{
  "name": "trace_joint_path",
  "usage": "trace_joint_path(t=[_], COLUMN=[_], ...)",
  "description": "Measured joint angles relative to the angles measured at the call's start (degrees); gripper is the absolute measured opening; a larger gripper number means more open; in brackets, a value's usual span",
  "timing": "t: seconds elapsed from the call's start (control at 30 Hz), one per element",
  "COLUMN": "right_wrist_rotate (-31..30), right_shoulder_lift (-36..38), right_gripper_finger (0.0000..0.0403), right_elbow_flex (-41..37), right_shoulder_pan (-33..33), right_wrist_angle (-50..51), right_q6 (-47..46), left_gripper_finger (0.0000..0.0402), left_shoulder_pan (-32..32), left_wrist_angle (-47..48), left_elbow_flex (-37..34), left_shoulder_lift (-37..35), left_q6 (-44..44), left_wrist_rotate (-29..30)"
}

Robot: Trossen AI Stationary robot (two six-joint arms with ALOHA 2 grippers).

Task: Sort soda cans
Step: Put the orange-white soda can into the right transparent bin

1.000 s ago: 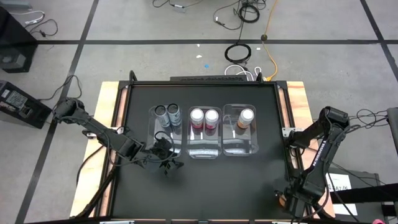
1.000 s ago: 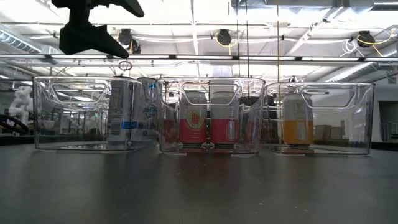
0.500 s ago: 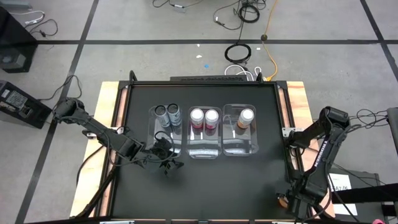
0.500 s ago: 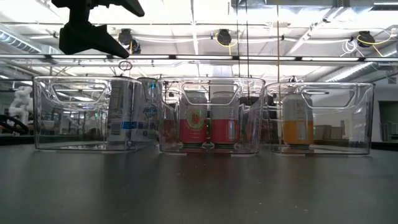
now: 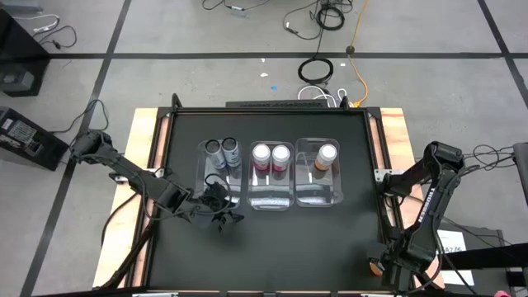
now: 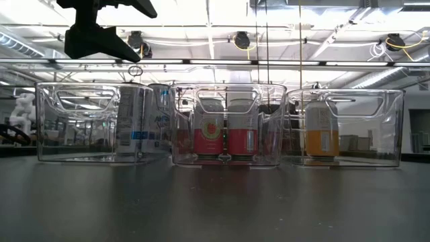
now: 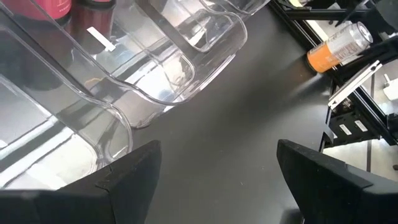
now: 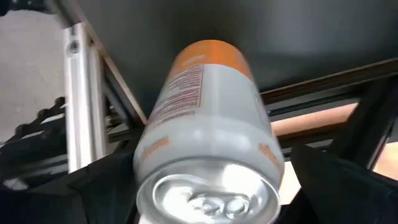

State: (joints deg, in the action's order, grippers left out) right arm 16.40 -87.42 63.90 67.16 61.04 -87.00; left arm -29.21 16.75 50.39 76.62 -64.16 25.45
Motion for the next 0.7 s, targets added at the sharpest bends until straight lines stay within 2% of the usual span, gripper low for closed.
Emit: trace_joint_path(t=[0.23, 0.5, 0.7], right_wrist_rotate=[-0.3, 0.0, 0.5], right_shoulder_lift=[0.0, 0.0, 0.0], right_gripper_finger=[0.0382, 0.0282, 0.0281], right_elbow_flex=[-1.4, -1.4, -0.9], right_shoulder_pan=[0.0, 0.0, -0.6], right_wrist_angle=[-1.1, -2.4, -2.1], right_q6=[-0.7, -0.9, -2.4], left_gripper_finger=[0.0328, 0.0328, 0.0328], left_shoulder_pan=[0.0, 0.0, 0.0], left_wrist_angle=[0.0, 0.0, 0.0], left_elbow_flex=[0.0, 0.0, 0.0], left_shoulder_lift=[0.0, 0.0, 0.0], left_q6=[0.0, 0.0, 0.1], left_wrist_rotate=[0.2, 0.3, 0.3])
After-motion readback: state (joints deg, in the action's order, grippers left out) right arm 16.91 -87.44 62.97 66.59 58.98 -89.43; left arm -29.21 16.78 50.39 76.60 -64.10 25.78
